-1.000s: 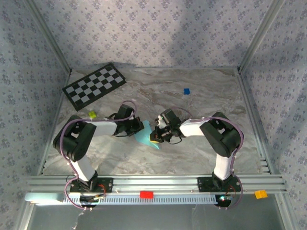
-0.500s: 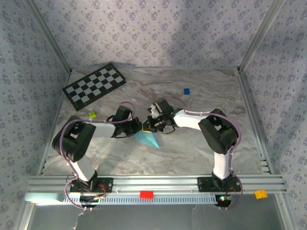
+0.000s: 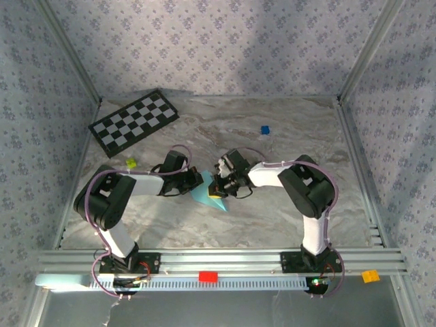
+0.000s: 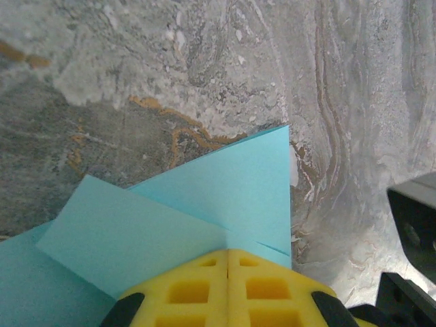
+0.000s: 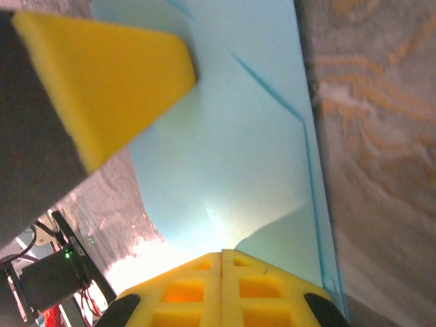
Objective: Fold a paper plane with a square sheet of paper (pick it up from the middle)
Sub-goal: Fourth fold the wing at the center of the table.
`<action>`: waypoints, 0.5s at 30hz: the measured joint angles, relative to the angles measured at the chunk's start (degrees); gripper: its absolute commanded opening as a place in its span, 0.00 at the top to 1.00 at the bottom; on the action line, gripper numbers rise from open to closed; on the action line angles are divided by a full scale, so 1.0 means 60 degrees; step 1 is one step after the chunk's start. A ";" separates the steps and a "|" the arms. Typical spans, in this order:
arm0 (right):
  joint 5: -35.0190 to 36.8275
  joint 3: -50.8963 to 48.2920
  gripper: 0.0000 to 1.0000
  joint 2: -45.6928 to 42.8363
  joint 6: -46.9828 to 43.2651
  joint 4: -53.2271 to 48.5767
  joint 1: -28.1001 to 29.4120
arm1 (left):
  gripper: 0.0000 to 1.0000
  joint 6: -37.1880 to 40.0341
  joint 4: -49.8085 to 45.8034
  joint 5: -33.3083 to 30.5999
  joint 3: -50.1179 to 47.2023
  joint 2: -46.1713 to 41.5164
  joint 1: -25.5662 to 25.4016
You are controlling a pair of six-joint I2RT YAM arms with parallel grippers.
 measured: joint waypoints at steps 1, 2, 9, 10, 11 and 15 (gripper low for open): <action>0.0004 -0.0131 0.96 -0.0171 -0.0036 -0.0040 0.0000 | 1.00 0.0000 0.0000 0.0000 0.0000 0.0000 0.0000; 0.0004 -0.0259 0.96 -0.0321 -0.0047 -0.0044 0.0000 | 1.00 0.0000 0.0000 -0.0004 -0.0004 0.0000 0.0000; -0.0087 -0.1377 0.96 -0.0721 -0.0062 0.0517 -0.0011 | 1.00 0.0000 0.0069 0.0029 -0.0047 -0.0011 0.0000; -0.0113 -0.1443 0.96 -0.0732 -0.0062 0.0641 -0.0018 | 1.00 0.0000 0.0076 0.0033 -0.0055 -0.0011 0.0000; -0.0124 -0.1479 0.96 -0.0747 -0.0055 0.0710 -0.0022 | 1.00 0.0000 0.0076 0.0029 -0.0055 -0.0011 0.0000; 0.0022 -0.1468 0.95 -0.0852 -0.0025 0.0561 -0.0015 | 1.00 0.0000 0.0076 0.0029 -0.0055 -0.0011 0.0000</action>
